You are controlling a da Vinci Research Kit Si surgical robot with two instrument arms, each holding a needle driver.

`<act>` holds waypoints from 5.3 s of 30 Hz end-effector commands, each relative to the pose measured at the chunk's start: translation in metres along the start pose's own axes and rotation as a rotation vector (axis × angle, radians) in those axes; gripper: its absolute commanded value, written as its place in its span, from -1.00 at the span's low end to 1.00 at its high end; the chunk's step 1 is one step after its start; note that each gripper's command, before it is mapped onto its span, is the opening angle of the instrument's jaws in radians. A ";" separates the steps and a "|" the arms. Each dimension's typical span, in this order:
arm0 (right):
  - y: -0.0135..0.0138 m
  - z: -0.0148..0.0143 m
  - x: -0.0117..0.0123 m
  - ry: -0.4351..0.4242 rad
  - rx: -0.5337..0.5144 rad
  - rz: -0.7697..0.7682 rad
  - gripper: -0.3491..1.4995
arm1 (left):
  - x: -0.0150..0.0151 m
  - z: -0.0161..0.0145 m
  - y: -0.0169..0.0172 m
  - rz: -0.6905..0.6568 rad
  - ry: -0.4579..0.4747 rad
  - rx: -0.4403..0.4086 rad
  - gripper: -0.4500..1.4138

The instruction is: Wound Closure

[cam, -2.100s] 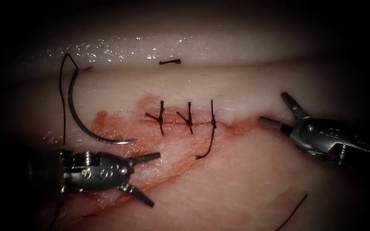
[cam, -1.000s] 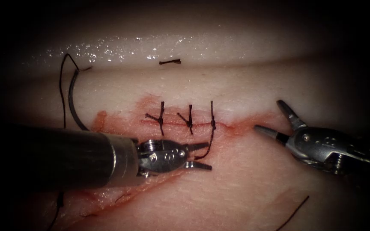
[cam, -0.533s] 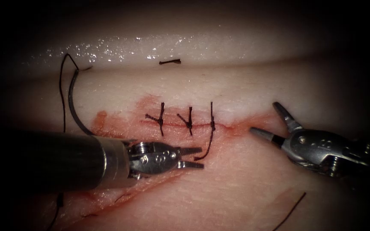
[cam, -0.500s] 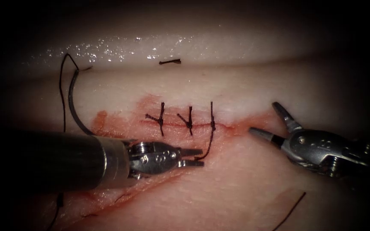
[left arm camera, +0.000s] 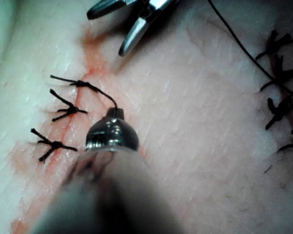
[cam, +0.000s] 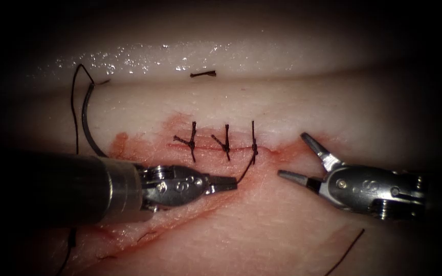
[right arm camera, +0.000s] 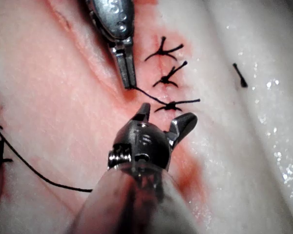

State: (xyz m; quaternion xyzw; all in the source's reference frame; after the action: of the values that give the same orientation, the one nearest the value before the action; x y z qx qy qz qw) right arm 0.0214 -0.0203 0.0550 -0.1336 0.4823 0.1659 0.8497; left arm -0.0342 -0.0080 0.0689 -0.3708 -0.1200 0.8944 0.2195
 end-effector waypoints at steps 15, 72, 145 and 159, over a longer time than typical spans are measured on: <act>-0.0029 0.0061 0.0006 0.102 -0.037 -0.270 0.93 | 0.0026 -0.0002 -0.0003 0.016 -0.017 0.026 -1.00; -0.0051 0.0079 -0.0002 0.115 -0.046 -0.191 0.98 | 0.0018 -0.0019 0.0016 0.029 -0.013 -0.022 -1.00; 0.0028 0.0002 0.0034 0.096 0.607 0.083 0.73 | -0.0002 -0.0102 -0.0040 0.309 0.427 -0.263 0.08; 0.0033 0.0000 0.0030 0.226 0.613 0.120 0.53 | -0.0004 -0.0108 -0.0029 0.224 0.460 -0.250 0.01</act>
State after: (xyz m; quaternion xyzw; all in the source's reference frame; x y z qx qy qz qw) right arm 0.0207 -0.0169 0.0518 0.1398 0.6079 0.0464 0.7802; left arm -0.0249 -0.0049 0.0617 -0.5963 -0.1343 0.7850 0.1011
